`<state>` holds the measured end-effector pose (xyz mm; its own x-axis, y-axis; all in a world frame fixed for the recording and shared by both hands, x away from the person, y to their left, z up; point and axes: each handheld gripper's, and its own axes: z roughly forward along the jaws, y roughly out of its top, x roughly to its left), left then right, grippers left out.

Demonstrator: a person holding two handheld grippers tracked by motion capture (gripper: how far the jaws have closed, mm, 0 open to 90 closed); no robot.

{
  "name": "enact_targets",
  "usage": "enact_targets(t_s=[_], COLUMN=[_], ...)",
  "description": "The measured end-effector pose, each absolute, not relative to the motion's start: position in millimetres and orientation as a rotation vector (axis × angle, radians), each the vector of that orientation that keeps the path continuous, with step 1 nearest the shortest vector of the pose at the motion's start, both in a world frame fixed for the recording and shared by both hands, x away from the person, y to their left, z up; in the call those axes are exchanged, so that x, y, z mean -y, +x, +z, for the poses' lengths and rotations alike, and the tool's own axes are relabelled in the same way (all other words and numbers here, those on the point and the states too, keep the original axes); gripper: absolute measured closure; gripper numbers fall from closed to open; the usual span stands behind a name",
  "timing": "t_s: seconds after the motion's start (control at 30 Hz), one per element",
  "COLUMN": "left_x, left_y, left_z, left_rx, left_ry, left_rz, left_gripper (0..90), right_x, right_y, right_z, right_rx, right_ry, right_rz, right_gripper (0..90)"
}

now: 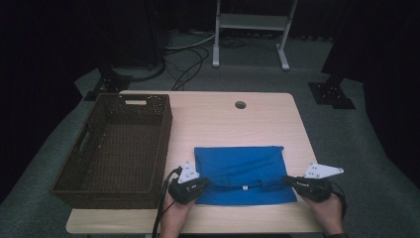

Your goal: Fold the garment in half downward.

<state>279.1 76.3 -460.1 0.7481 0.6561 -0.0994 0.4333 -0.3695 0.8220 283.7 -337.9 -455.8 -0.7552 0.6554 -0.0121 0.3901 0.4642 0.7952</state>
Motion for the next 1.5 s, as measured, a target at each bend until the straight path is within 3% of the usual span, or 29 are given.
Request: enact_targets(t_s=[0.23,0.4,0.43,0.47,0.6,0.77,1.5], left_x=[-79,-81,-81,-82,-81,-76,-43], left_y=[282,285,285,287,291,299,347], left_z=[-458,-456,-456,-455,-454,-455,-464], left_rx=[-0.836,-0.84,-0.84,-0.835,-0.824,-0.806,-0.722], left_ry=[2.0,1.987,1.987,1.983,1.968,1.982,2.113], left_rz=[0.324,0.342,0.342,0.339,0.344,0.311,0.356], left_gripper=[52.8,35.2,31.3,28.3,17.0,0.2,0.2], right_x=[339,339,339,338,335,331,302], right_y=[286,290,290,292,296,302,353], right_z=[-458,-459,-459,-460,-462,-462,-476], right_rx=[-2.386,-2.364,-2.364,-2.359,-2.354,-2.364,-2.468], right_ry=[0.89,0.893,0.893,0.894,0.905,0.894,0.797], right_rz=[1.241,1.286,1.286,1.29,1.277,1.274,1.18], right_gripper=[55.9,29.2,29.2,19.3,3.0,0.0,0.0])
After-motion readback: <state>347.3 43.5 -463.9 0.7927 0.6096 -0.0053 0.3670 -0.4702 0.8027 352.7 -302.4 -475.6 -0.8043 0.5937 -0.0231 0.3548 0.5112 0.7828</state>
